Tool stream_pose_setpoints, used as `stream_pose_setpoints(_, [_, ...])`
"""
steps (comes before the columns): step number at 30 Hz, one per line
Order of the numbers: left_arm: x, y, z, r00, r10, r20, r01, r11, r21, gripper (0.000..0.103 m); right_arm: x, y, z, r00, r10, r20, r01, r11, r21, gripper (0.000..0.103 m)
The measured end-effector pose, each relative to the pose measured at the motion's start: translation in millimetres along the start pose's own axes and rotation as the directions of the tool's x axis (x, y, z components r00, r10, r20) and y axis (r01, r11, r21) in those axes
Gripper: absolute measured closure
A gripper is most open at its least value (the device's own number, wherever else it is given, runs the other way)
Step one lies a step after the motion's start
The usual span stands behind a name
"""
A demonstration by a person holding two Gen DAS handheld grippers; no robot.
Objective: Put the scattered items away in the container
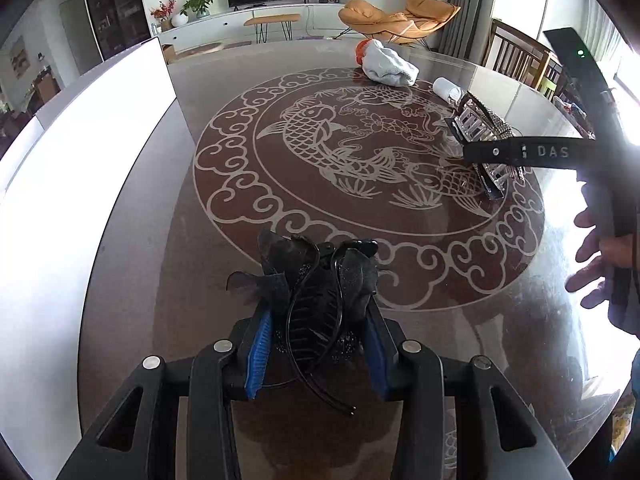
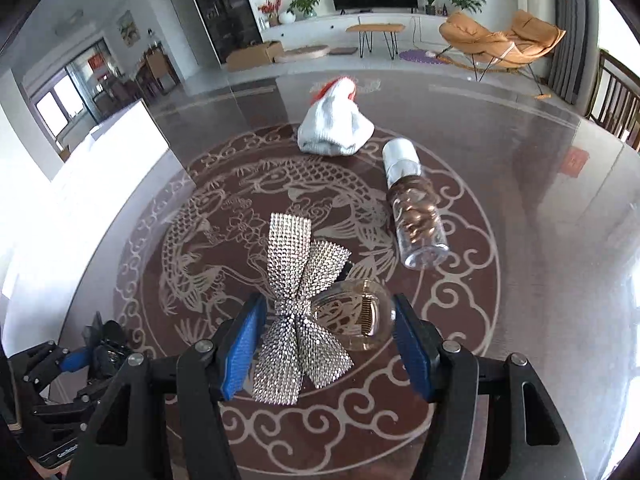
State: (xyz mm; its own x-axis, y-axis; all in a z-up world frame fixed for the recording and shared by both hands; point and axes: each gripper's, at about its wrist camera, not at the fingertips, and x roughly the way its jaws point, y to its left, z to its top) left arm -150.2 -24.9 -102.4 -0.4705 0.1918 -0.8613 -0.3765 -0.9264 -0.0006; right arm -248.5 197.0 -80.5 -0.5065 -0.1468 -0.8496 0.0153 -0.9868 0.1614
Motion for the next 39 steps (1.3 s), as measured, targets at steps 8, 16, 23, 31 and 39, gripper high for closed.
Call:
stream_pose_setpoints(8, [1,1,-5,1.0,0.016,0.014,-0.016,0.999,-0.032,0.02,-13,-1,-22,0.998,0.017,0.064,-0.017,1.0,0.01,0.053])
stream_pose_setpoints(16, [12,-3,0,0.999,0.025,0.028,-0.024,0.999,-0.027,0.003,-49,4,-91,0.992,-0.061,0.106,0.074,0.99,-0.121,0.052])
stream_pose_setpoints(23, [18,0,8,0.999,0.035,0.004,-0.034,0.998,-0.046,0.0,-42,0,-102,0.991,-0.056,0.121,0.068,0.993,-0.098,0.049])
stream_pose_setpoints(31, [18,-1,8,0.999,0.038,0.03,-0.037,0.998,-0.053,0.0,-40,6,-101,0.989,-0.099,0.112,0.113,0.985,-0.128,0.044])
stream_pose_setpoints(39, [18,0,8,0.999,0.039,0.038,-0.036,0.998,-0.056,0.0,-40,9,-98,0.988,-0.114,0.107,0.127,0.984,-0.128,0.04])
